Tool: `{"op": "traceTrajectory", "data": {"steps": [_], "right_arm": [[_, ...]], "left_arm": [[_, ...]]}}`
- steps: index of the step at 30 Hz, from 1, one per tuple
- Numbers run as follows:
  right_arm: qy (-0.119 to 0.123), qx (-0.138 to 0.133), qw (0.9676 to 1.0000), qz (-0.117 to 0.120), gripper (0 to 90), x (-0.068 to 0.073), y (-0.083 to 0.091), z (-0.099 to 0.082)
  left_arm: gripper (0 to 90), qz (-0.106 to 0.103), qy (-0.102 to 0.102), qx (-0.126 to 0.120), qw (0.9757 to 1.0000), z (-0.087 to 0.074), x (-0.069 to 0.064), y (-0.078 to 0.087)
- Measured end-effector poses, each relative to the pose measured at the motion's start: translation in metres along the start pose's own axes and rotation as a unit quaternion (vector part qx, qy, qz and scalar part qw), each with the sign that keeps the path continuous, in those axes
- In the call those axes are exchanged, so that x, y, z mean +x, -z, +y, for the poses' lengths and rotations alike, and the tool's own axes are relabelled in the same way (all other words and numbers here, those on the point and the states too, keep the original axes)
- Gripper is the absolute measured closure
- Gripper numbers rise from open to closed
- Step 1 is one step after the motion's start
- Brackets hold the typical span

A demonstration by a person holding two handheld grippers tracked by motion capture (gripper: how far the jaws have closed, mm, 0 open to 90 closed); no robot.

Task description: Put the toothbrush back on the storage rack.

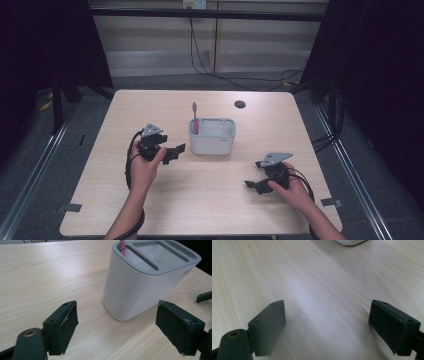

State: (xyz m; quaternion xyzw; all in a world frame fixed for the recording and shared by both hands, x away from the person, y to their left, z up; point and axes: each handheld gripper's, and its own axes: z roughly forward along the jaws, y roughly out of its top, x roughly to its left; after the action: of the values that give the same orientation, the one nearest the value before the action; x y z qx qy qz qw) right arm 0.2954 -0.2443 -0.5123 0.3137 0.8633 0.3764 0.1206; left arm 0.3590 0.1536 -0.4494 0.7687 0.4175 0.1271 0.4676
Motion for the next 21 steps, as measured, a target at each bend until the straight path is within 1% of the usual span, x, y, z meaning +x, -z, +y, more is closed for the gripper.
{"op": "traceTrajectory", "data": {"steps": [5,8,12,15,19,21], "right_arm": [[0.0,0.0,1.0,0.0,13.6,0.0,0.0,0.0],[0.0,0.0,1.0,0.0,13.6,0.0,0.0,0.0],[0.0,0.0,1.0,0.0,13.6,0.0,0.0,0.0],[0.0,0.0,1.0,0.0,13.6,0.0,0.0,0.0],[0.0,0.0,1.0,0.0,13.6,0.0,0.0,0.0],[0.0,0.0,1.0,0.0,13.6,0.0,0.0,0.0]], "left_arm": [[17.8,-0.001,-0.005,0.005,1.0,-0.005,0.003,0.002],[17.9,0.0,-0.005,0.006,1.0,-0.008,0.004,0.003],[18.0,0.004,-0.007,0.011,0.9999,-0.012,0.008,0.006],[18.0,0.003,-0.004,0.01,0.9999,-0.015,0.009,0.008],[18.1,0.005,-0.006,0.016,0.9998,-0.019,0.013,0.01],[18.1,0.005,0.0,0.016,0.9999,-0.022,0.014,0.012]]}}
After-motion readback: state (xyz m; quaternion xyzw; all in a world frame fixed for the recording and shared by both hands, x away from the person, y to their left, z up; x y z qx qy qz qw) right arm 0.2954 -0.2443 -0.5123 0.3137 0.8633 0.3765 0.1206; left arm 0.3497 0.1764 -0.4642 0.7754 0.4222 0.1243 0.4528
